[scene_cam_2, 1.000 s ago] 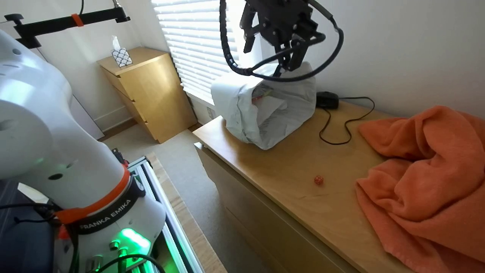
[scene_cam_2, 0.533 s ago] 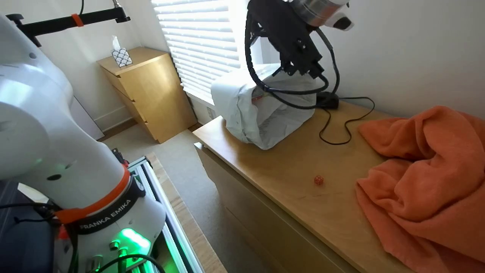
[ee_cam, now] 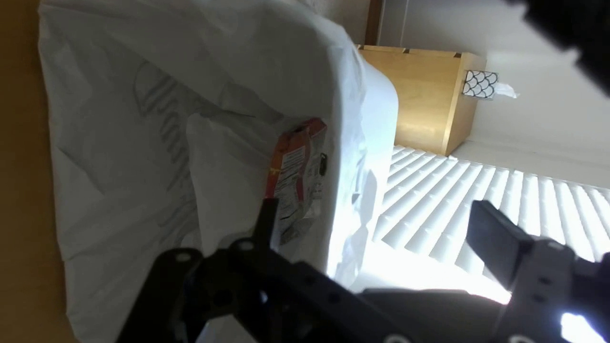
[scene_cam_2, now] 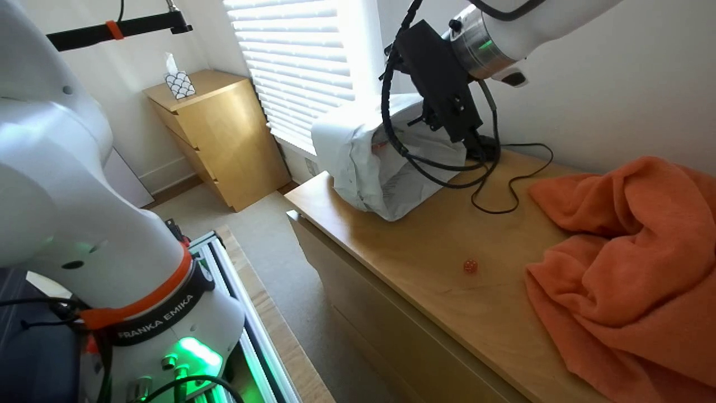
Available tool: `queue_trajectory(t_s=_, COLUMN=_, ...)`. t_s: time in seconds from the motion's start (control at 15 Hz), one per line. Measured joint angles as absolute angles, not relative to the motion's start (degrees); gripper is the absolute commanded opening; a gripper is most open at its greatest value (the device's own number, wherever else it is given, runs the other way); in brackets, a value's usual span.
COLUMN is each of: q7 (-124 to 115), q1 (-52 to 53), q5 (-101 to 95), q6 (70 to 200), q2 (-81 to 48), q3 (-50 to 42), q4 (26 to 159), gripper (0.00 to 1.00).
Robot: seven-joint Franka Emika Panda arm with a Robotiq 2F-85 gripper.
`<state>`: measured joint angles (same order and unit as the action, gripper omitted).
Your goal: Pick up the white bin
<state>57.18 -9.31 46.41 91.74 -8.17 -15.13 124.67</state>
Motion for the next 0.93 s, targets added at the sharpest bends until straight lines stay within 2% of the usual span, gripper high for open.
queue_trajectory(t_s=0.47, q7=56.98, q1=-10.74, q5=48.57, q6=87.63, q2=-14.21, q3=-12.04, q4=121.30, gripper=1.00)
queue_trajectory(t_s=0.53, q7=56.86, q1=-10.74, q5=48.72, q6=87.62, q2=-15.06, q3=-11.54, q4=120.92, gripper=0.75)
queue_trajectory(t_s=0.6, q7=56.72, q1=-10.74, q5=48.85, q6=87.62, q2=-15.92, q3=-11.07, q4=120.49, gripper=0.73)
queue_trajectory(t_s=0.93, q7=55.94, q1=-10.99, q5=49.57, q6=87.62, q2=-19.36, q3=-10.16, q4=118.17, gripper=0.34)
